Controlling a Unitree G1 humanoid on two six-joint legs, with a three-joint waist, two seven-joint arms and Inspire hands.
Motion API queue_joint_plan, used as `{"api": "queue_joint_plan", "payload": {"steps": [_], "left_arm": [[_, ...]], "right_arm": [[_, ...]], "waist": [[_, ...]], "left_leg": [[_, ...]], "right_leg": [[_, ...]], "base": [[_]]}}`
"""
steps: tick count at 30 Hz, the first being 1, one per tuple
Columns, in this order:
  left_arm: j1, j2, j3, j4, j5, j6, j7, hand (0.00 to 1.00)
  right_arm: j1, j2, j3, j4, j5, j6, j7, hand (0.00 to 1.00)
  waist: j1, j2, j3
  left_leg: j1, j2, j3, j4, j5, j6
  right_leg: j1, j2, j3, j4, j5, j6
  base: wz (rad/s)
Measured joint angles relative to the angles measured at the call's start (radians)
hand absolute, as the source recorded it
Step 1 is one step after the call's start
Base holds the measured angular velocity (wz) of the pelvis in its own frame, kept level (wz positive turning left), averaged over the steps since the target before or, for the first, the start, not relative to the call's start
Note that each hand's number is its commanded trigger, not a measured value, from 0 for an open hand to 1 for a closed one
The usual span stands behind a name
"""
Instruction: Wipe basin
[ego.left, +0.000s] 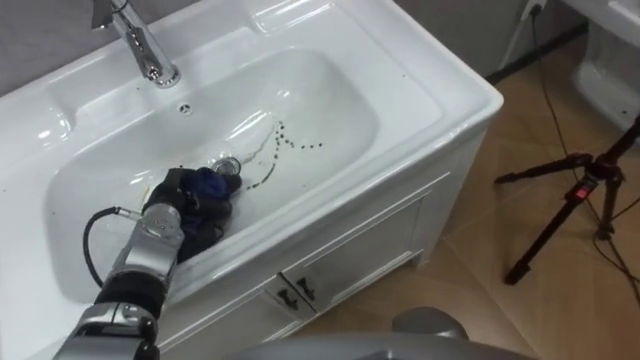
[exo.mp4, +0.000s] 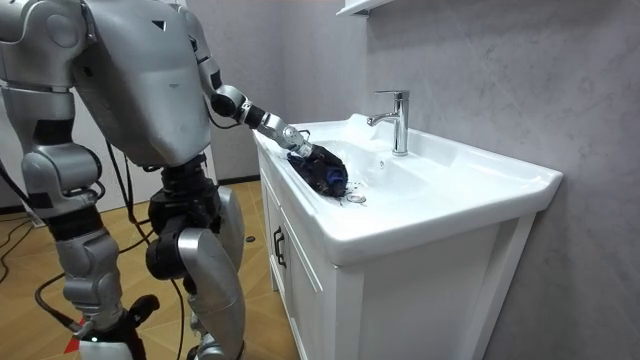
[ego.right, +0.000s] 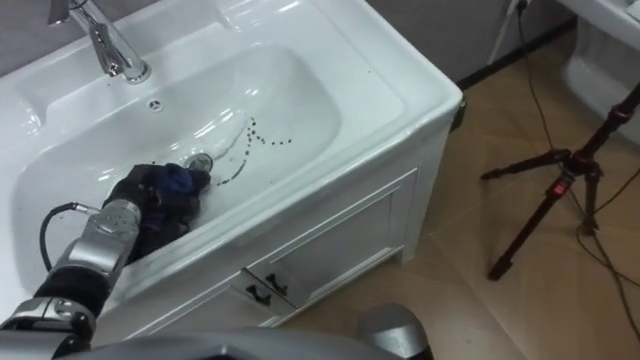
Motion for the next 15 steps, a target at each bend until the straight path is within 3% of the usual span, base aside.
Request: {"api": "queue_joint_plan", "payload": {"steps": [3, 7, 11, 15], "left_arm": [[-0.066, 0.000, -0.007, 0.014, -0.027, -0.006, 0.015, 1.00], [-0.152, 0.002, -0.011, 0.012, -0.025, -0.043, 0.055, 1.00], [-0.229, 0.012, -0.011, 0.016, -0.012, -0.053, 0.084, 1.00], [-0.281, 0.014, -0.011, 0.017, -0.004, -0.054, 0.085, 1.00]], "right_arm": [[-0.008, -0.004, 0.000, 0.007, 0.010, -0.013, 0.000, 0.00], [-0.005, -0.007, 0.000, 0.004, 0.022, -0.043, 0.000, 0.00], [-0.004, -0.004, 0.000, 0.008, 0.022, -0.062, -0.002, 0.00], [0.005, -0.006, 0.003, 0.011, 0.022, -0.064, -0.012, 0.00]], "waist": [[-0.018, -0.007, 0.0064], [-0.032, -0.017, 0.0103], [-0.044, -0.038, 0.0077], [-0.043, -0.043, 0.0041]], "left_leg": [[-0.016, 0.001, 0.003, 0.008, 0.000, -0.001], [-0.027, 0.001, 0.013, 0.017, 0.000, -0.001], [-0.040, 0.002, 0.030, 0.037, 0.000, -0.001], [-0.058, 0.011, 0.051, 0.055, -0.001, -0.001]], "right_leg": [[-0.007, 0.001, 0.001, 0.005, 0.000, -0.002], [-0.026, 0.001, 0.009, 0.012, 0.000, -0.002], [-0.039, 0.002, 0.024, 0.015, 0.001, -0.003], [-0.045, 0.017, 0.050, -0.010, 0.019, -0.002]], "base": [[-0.01], [-0.08], [-0.11], [-0.18]]}}
